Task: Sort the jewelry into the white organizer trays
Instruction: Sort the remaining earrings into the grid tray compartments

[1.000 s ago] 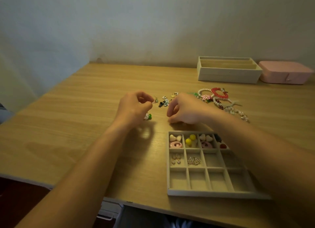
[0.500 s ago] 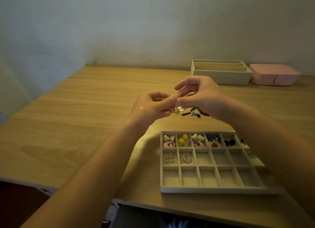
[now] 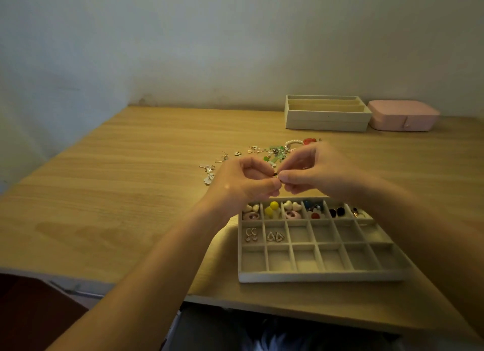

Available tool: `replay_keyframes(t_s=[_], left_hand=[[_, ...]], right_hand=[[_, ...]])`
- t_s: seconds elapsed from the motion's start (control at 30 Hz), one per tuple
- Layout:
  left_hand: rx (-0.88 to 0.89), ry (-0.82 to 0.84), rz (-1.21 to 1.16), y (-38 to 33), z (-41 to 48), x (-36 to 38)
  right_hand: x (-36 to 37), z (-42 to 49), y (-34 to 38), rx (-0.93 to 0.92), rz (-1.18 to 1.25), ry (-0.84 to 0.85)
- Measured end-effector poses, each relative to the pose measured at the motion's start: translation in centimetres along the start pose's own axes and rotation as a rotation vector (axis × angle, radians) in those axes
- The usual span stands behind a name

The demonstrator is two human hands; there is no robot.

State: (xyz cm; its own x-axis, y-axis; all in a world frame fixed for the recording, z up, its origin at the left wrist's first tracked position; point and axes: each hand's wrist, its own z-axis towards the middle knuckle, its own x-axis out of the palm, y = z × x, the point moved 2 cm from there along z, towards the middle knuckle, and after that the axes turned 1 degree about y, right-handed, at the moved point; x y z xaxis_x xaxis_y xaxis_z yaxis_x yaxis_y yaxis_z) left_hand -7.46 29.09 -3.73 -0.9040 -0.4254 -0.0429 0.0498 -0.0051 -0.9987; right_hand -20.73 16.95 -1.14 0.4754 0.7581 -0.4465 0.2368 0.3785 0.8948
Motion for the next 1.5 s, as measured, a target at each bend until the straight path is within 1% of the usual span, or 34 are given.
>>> replay_keyframes(t_s=[0.13,0.27,0.4,0.53,0.73,0.83,1.0,1.3,1.5], left_hand=[[0.032,0.026,0.126,0.4,-1.0,0.4],[0.018,0.082,0.205,0.4,-1.6,0.3],[0.072,0.006,0.271,0.6,-1.6,-1.2],[0.059,-0.064,0.380,1.1,-1.7,-2.4],[0.029,-0.059,0.419,2.1,-1.9,-2.4],[0.026,-0.040,0.434,2.2,-2.0,-2.1],[0.022,-0.035,0.455,2.3,-2.0,-1.8],[0.011,-0.044,0.489,2.1,-2.1,-1.5],[0.001,-0.037,0.507,2.1,-2.1,-1.6]], right_hand=[[0.2,-1.6,-0.2,0.021,-0.037,0.065],[0.2,-2.8,-0.2,0.022,-0.076,0.106],[0.2,-3.7,-0.3,0.106,-0.141,0.140],[0.4,-4.3,-0.7,0.193,-0.128,0.131],[1.2,-4.7,-0.9,0.225,-0.177,0.047],[1.4,-5.1,-1.1,0.260,-0.195,0.036],[1.9,-5.4,-1.3,0.199,-0.322,0.009],[3.2,-5.3,-1.6,0.137,-0.475,-0.110],[3.0,-5.1,-1.6,0.129,-0.512,-0.094]])
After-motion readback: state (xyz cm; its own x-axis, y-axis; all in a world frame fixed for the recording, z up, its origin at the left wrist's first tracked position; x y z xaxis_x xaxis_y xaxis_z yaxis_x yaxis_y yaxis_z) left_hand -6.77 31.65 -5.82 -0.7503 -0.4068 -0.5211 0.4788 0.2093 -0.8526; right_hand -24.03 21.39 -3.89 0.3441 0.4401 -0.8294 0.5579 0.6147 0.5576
